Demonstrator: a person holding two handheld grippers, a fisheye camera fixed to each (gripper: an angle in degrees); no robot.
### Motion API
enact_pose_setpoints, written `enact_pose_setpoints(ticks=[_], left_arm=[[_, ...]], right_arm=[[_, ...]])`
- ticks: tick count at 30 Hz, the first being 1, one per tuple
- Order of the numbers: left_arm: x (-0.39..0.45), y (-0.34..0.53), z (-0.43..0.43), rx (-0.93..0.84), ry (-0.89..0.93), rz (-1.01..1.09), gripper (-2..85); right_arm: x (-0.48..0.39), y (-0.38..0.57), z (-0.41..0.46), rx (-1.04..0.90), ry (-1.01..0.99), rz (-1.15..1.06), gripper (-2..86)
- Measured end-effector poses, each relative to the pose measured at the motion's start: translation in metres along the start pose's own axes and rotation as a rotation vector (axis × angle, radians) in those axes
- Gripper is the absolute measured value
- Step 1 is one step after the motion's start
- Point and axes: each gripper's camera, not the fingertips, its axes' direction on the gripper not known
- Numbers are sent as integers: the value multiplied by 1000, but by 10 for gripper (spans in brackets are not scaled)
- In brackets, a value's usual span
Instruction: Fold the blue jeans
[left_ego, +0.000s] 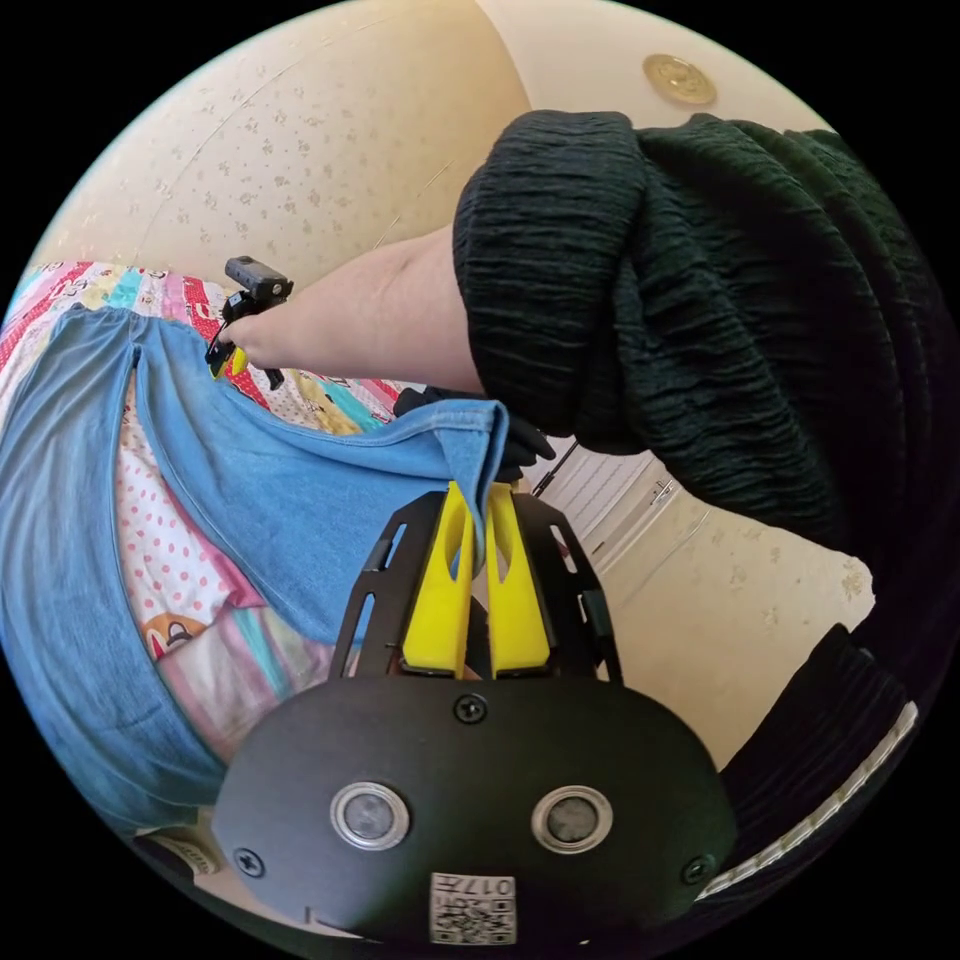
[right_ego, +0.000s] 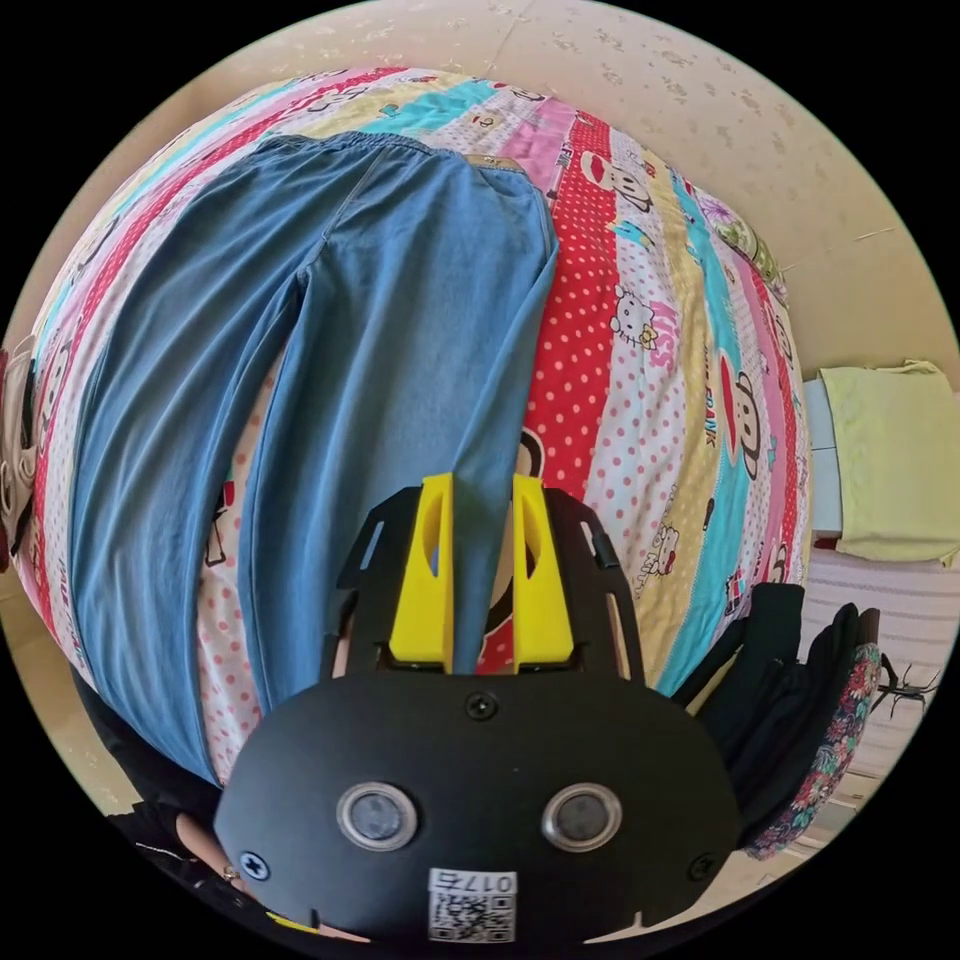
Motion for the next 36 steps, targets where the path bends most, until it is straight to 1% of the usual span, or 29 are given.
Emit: enact_pose_setpoints(ticks=[10,12,15,17,21,25,27,30,32,36], left_arm=[[44,-30,8,-2,4,-3,-8],[53,-36,9,-1,2,-2,-8],[68,-48,10,2,-1,3,-8],[77,-55,10,2,2,1,-8],[96,-73,13,2,3,-5,-8],[115,-94,14,3,-1,-9,-8],[124,-104,12,7,-5,-11,-8],[140,-123,6,0,-30,3,-8],[150,-134,-3,-1,-48,1,-8],[170,-163,-33,8,-87,-6,-8]], right_arm=[[3,-6,-2,44,-130,47,95],[4,-6,-2,33,-105,65,96],[7,-5,-5,54,-15,81,95],[10,-5,-1,15,-33,70,93],[16,0,1,7,-69,91,80],[24,9,1,-13,-50,102,39],[30,14,-6,5,-53,128,26],[39,23,-30,88,-101,136,17],[39,26,-56,141,-173,103,13],[17,26,-105,204,-221,45,11]])
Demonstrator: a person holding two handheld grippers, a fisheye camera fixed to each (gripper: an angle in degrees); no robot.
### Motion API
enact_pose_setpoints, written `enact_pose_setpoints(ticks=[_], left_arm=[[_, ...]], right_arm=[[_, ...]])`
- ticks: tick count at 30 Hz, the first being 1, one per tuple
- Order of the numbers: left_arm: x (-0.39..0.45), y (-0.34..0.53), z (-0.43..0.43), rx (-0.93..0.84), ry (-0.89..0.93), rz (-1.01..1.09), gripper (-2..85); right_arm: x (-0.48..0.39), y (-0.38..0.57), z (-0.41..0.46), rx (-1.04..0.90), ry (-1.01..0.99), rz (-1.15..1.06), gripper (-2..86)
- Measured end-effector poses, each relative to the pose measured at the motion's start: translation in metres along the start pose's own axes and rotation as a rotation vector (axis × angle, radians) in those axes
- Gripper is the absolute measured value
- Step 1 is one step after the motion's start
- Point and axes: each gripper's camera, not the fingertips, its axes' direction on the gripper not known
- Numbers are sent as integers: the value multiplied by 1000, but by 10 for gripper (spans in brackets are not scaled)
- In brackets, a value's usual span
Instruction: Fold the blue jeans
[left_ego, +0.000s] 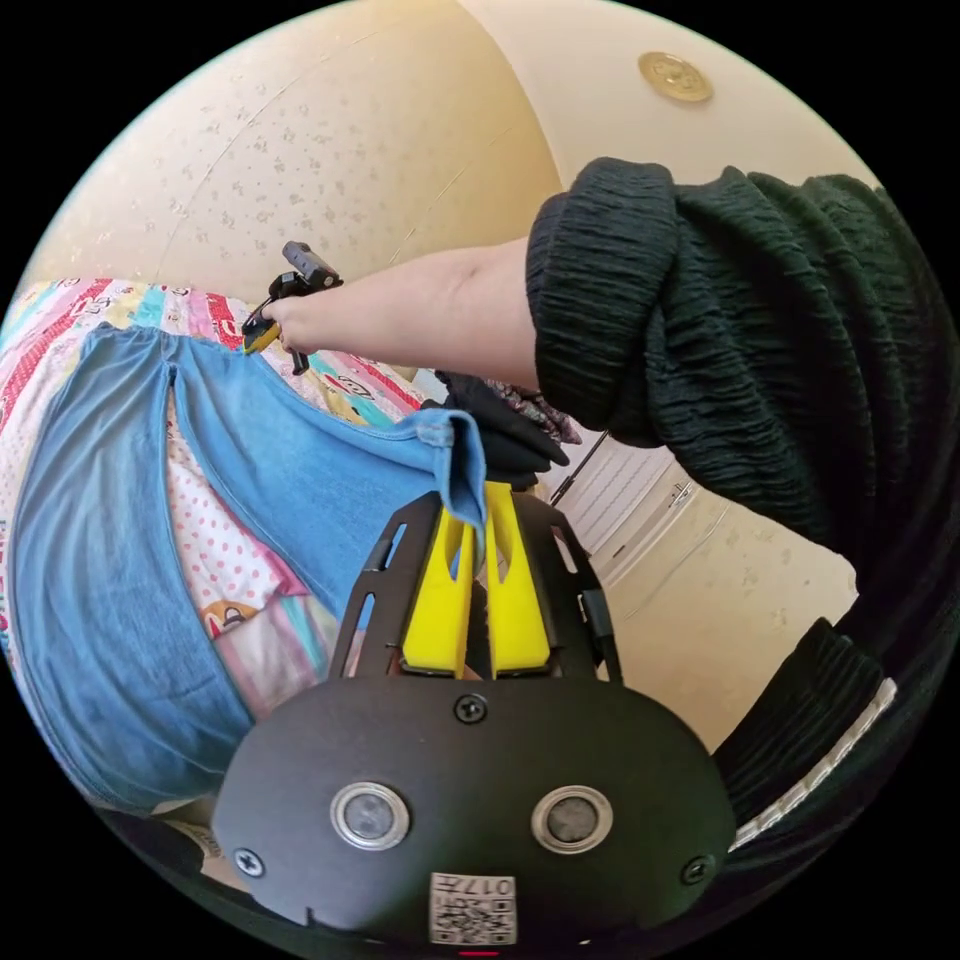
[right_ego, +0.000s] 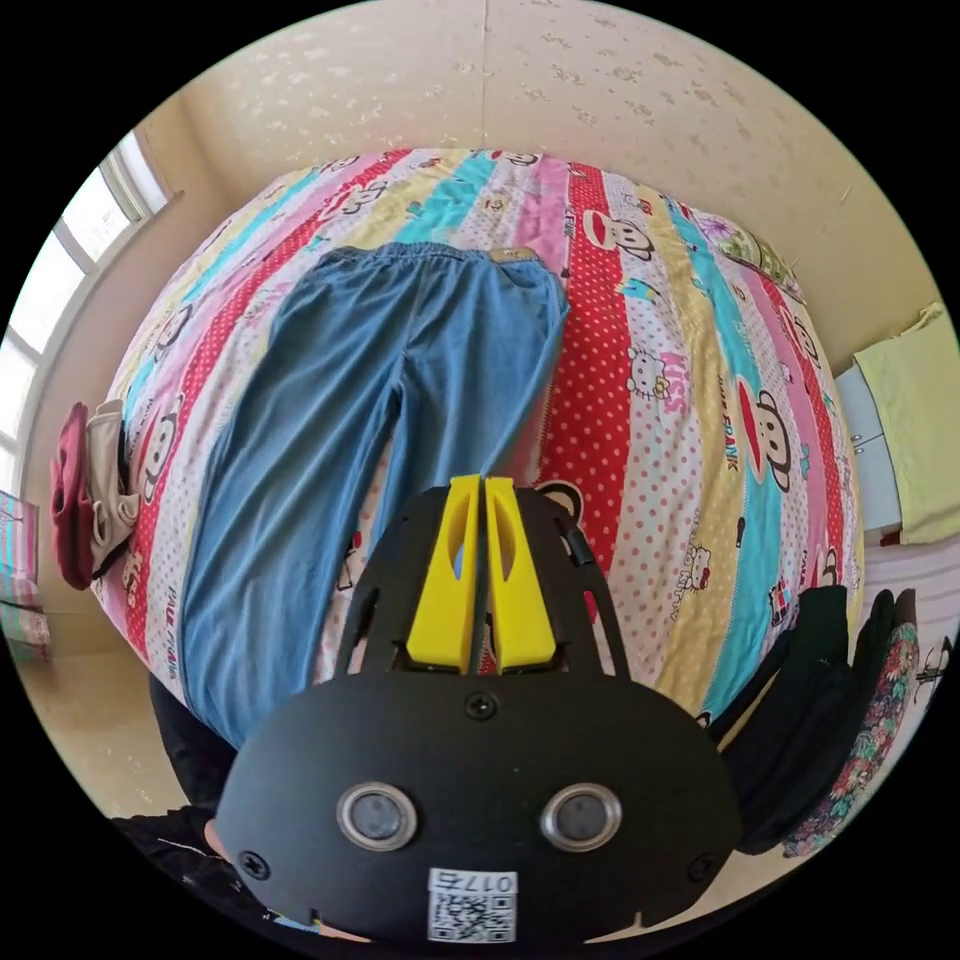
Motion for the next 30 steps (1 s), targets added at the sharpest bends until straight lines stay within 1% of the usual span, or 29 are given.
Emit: enact_pose_setpoints(ticks=[5,8,11,14,16,19,21,23,25,27,30], left_arm=[[6,-21,-65,23,-44,-84,-8],[7,-21,-113,57,-113,-153,-8],[-3,-14,-152,74,-164,-264,-8],[-15,-3,-180,73,-251,-364,-8],[-30,4,-194,60,-279,-477,-8],[-42,3,-207,73,-300,-581,-8],[-42,-2,-215,86,-331,-616,-8],[-39,-8,-224,114,-361,-638,-7],[-32,-16,-235,159,-384,-652,-7],[-29,-21,-237,153,-413,-666,-6],[-38,-23,-231,103,-442,-771,-2]], right_arm=[[-85,-11,-47,69,-50,-128,11],[-142,-12,-52,64,-73,-205,13],[-194,-5,-36,39,-55,-257,16],[-230,6,-6,3,-31,-249,24],[-242,15,13,-19,-32,-237,36],[-248,32,30,-35,-84,-219,74],[-243,42,24,-6,-127,-211,96],[-233,57,3,32,-168,-250,111],[-222,74,-18,46,-174,-311,112],[-205,99,-42,85,-195,-371,104],[-163,162,-77,146,-371,-384,92]])
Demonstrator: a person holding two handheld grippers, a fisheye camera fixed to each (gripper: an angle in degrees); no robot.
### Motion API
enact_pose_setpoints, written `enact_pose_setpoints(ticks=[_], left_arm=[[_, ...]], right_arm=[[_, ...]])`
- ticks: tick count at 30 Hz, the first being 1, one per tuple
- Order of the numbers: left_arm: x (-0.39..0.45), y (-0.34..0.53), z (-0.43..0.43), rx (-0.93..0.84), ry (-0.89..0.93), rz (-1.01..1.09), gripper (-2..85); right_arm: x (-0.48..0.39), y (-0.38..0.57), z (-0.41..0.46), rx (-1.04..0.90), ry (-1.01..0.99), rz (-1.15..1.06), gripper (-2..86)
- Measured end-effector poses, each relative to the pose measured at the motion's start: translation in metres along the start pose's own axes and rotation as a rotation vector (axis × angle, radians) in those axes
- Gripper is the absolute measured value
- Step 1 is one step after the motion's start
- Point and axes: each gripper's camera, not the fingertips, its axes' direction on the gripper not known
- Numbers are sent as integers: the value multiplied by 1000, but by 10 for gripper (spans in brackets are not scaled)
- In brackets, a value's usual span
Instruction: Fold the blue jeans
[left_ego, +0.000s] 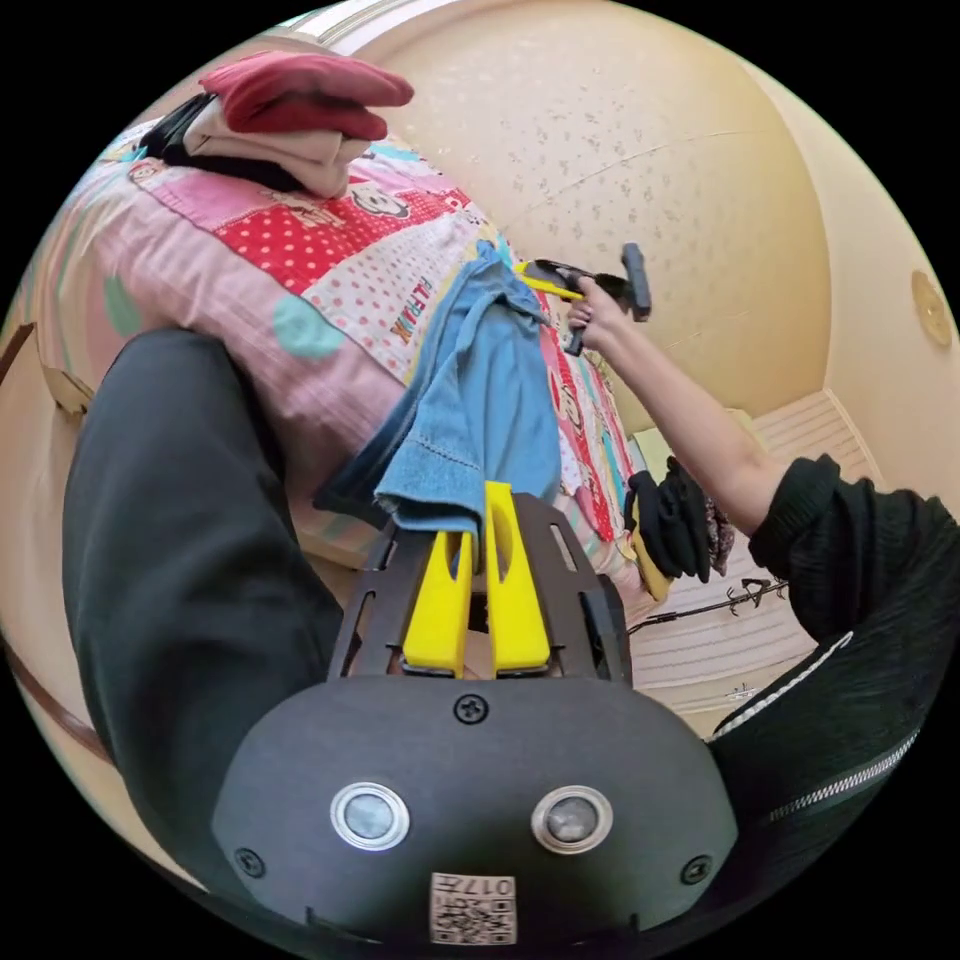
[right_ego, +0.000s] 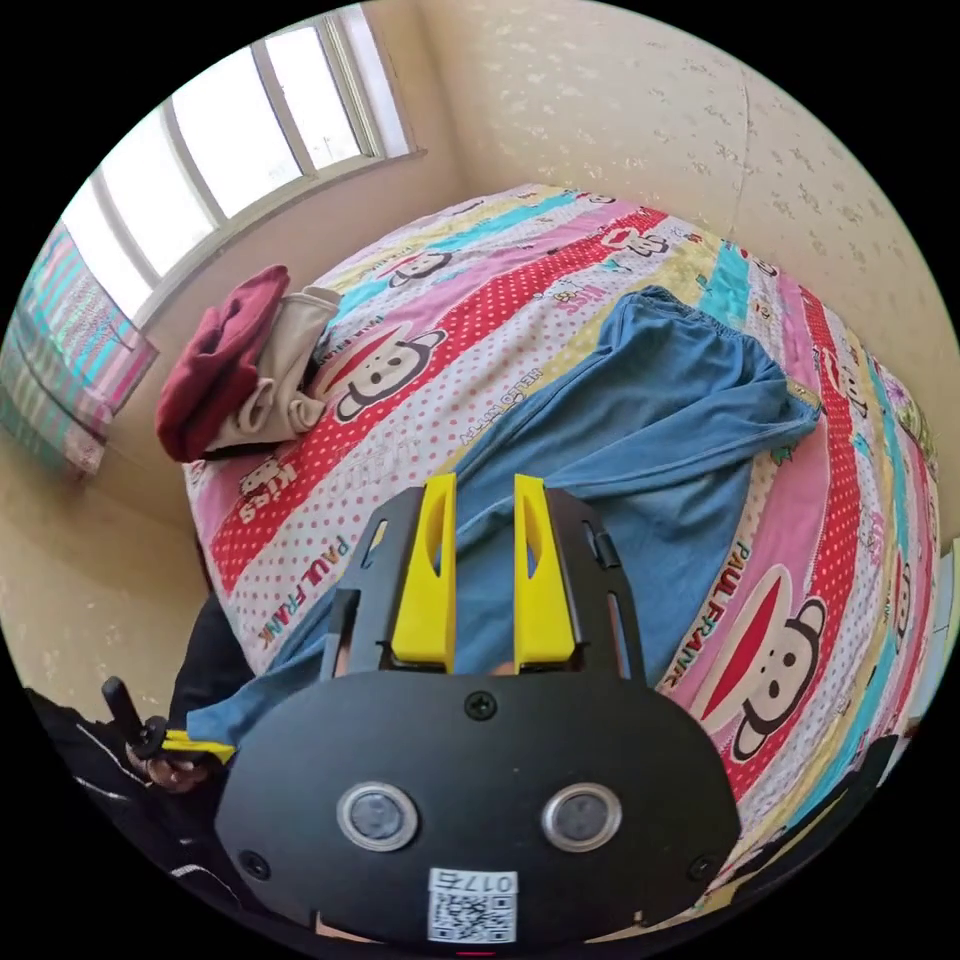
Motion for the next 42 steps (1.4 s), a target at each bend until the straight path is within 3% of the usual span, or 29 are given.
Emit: enact_pose_setpoints(ticks=[2,7,11,14,18,23,25,28,37,42], left_arm=[[-2,0,2,-3,36,-43,5],[10,10,-20,37,89,-119,130],[28,21,-44,32,27,-105,168],[48,33,-73,130,-28,-54,160],[98,37,-85,314,-136,376,108],[118,1,-15,73,-323,729,102],[110,-19,20,-97,-333,688,99],[97,-28,41,-153,-344,590,91],[50,-13,39,-35,-236,430,49],[55,0,37,-21,-298,463,46]], right_arm=[[0,69,-30,60,-215,8,85],[-32,213,-59,88,-446,-117,78],[-65,315,-85,143,-294,-86,80],[-76,367,-101,184,-226,-60,80],[-65,406,-102,152,-242,32,78],[-68,438,-106,125,-251,43,75],[-75,441,-102,62,-241,7,76],[-88,448,-97,21,-229,-9,76],[-112,458,-102,117,-205,4,77],[-108,471,-110,260,-237,113,62]])
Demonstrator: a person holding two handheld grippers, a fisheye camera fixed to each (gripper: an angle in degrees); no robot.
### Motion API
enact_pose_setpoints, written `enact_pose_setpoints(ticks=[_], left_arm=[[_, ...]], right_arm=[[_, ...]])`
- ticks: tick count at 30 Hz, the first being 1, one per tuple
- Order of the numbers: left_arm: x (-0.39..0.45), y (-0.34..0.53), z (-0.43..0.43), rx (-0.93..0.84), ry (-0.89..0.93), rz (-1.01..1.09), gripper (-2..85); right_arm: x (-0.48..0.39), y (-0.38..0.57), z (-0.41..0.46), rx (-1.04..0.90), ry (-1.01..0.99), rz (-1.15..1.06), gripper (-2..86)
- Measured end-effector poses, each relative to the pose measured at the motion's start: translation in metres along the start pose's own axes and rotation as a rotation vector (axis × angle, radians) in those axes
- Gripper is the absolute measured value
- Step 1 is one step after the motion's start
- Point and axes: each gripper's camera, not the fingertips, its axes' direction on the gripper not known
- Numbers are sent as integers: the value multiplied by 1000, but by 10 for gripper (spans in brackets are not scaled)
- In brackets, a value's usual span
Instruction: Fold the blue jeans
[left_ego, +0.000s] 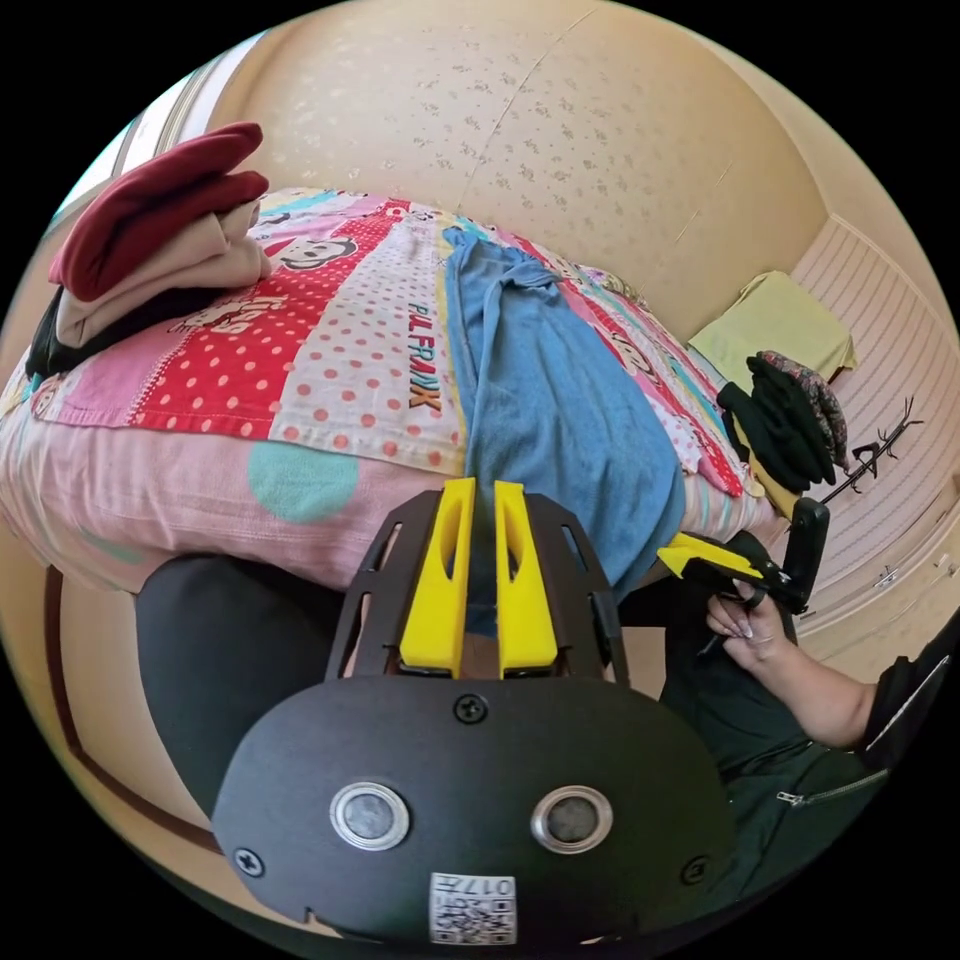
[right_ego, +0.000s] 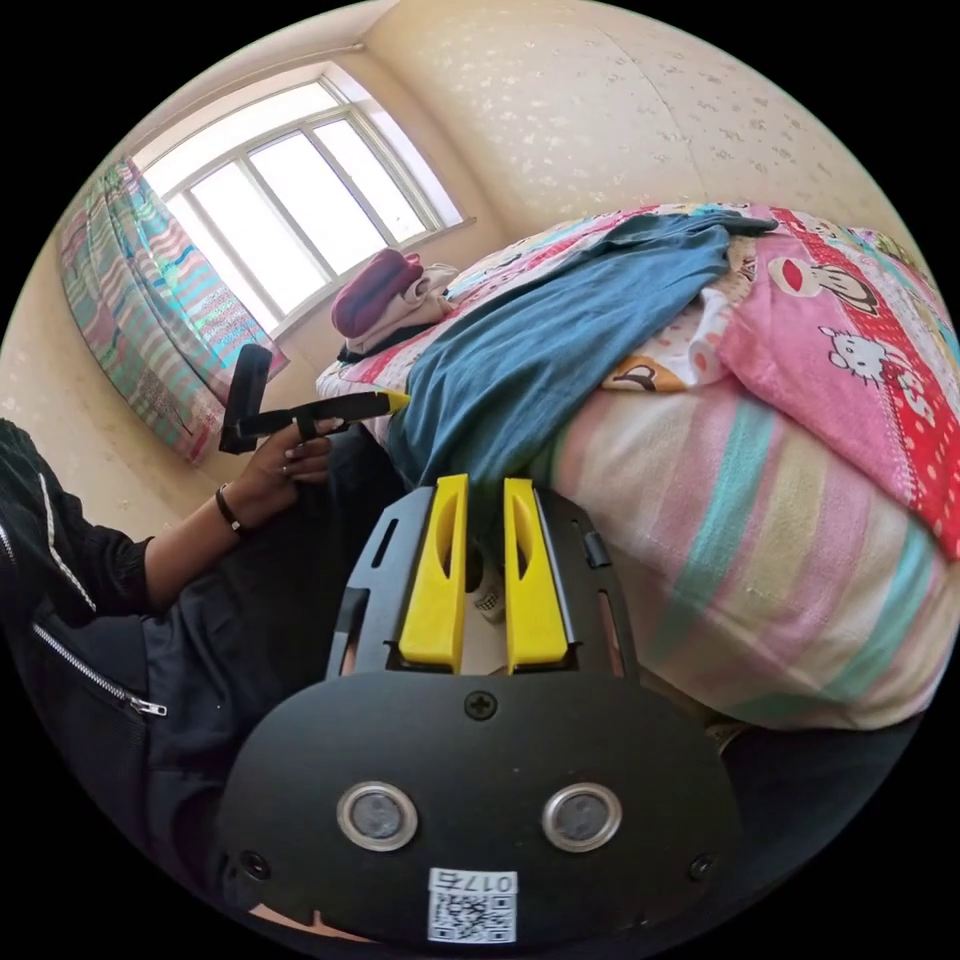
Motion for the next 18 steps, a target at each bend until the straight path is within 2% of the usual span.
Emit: enact_pose_setpoints(ticks=[5,8,10,13,16,18], left_arm=[[-3,10,-4,9,0,-5,47],[-4,17,-7,11,-6,-6,47],[-2,23,-10,13,-25,10,47],[-1,28,-10,10,-28,15,48],[-1,34,-14,21,-43,14,55],[2,39,-21,57,-69,31,74]], right_arm=[[4,6,-8,-31,-93,13,32],[5,9,-36,-54,-47,108,21],[-5,12,-55,-31,-32,52,18],[-2,13,-45,-133,6,47,18],[16,17,-12,-299,64,159,19],[13,15,-18,-255,5,140,23]])
